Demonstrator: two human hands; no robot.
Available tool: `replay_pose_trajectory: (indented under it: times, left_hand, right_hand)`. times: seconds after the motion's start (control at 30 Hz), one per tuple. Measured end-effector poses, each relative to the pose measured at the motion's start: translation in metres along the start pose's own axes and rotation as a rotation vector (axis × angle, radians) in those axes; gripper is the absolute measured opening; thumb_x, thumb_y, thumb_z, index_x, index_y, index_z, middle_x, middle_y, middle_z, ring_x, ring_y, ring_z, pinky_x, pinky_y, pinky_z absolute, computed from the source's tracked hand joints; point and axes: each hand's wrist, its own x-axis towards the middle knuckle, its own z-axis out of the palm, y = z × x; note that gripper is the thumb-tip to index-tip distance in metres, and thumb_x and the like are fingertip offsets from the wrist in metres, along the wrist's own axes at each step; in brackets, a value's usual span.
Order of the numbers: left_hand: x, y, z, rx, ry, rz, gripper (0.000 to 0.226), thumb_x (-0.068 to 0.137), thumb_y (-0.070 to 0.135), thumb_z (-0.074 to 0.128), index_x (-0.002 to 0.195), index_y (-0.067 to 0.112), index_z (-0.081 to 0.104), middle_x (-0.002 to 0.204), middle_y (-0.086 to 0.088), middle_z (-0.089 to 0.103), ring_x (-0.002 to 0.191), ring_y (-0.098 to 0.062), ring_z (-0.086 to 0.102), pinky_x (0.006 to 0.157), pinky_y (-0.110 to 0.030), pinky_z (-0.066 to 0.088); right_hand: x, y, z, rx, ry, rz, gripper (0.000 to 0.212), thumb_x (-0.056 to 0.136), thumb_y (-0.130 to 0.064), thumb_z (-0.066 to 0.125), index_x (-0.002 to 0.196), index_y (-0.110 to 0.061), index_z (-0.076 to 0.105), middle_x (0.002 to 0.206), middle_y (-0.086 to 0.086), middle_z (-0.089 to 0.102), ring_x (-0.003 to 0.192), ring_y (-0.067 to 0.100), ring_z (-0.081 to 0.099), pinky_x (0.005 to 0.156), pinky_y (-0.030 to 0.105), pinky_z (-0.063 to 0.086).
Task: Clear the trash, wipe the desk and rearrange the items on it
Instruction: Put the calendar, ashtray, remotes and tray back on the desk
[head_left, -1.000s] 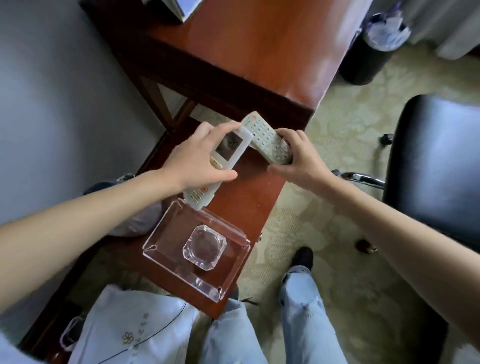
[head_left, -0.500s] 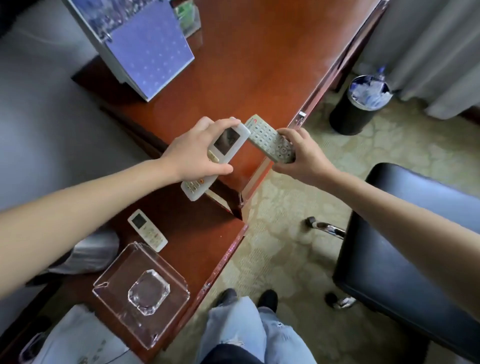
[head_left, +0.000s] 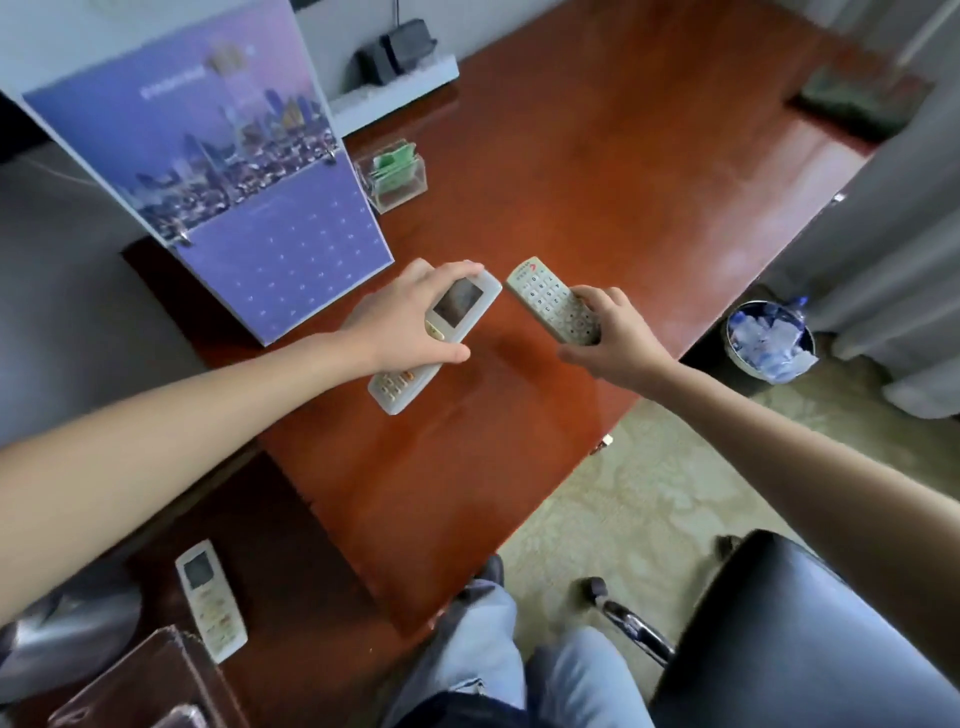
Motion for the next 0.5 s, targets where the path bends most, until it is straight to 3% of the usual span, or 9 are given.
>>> replay_pose_trajectory:
  times: [0.1, 0.23, 0.33, 0.5]
  left_hand:
    - [0.043, -0.002, -0.011, 0.01, 0.018, -0.039, 0.081, 0.072, 0.04, 0.073, 0.136, 0.048, 0.025, 0.117, 0.007, 0.039, 0.092, -0.01, 0.05, 0.069, -0.027, 0.041]
    - [0.095, -0.01, -0.014, -0.036, 0.05, -0.125, 0.082, 0.071, 0.041, 0.074, 0.135, 0.049, 0.025, 0.12, 0.006, 0.041, 0.1, -0.013, 0.052, 0.074, -0.03, 0.047]
    - [0.129, -0.012, -0.008, -0.062, 0.09, -0.223, 0.081, 0.069, 0.043, 0.074, 0.134, 0.05, 0.025, 0.124, 0.005, 0.043, 0.104, -0.015, 0.053, 0.079, -0.035, 0.049]
    - [0.202, -0.018, -0.001, -0.217, 0.226, -0.496, 0.08, 0.066, 0.042, 0.074, 0.132, 0.049, 0.028, 0.128, 0.001, 0.044, 0.109, -0.02, 0.052, 0.091, -0.043, 0.047]
  right_hand:
    - [0.049, 0.009, -0.018, -0.032, -0.027, -0.042, 0.073, 0.074, -0.024, 0.075, 0.137, -0.015, 0.037, 0.107, 0.001, 0.037, 0.094, 0.013, 0.045, 0.053, 0.013, 0.046]
    - [0.118, 0.026, -0.037, -0.093, -0.131, -0.096, 0.073, 0.075, -0.023, 0.074, 0.137, -0.014, 0.036, 0.111, 0.008, 0.04, 0.096, 0.015, 0.044, 0.076, 0.028, 0.046]
    - [0.172, 0.041, -0.048, -0.156, -0.205, -0.147, 0.073, 0.076, -0.025, 0.073, 0.138, -0.015, 0.035, 0.114, 0.01, 0.042, 0.101, 0.018, 0.045, 0.084, 0.029, 0.044]
    - [0.289, 0.056, -0.063, -0.18, -0.359, -0.263, 0.073, 0.076, -0.023, 0.073, 0.138, -0.015, 0.036, 0.116, 0.009, 0.042, 0.107, 0.02, 0.044, 0.086, 0.025, 0.038]
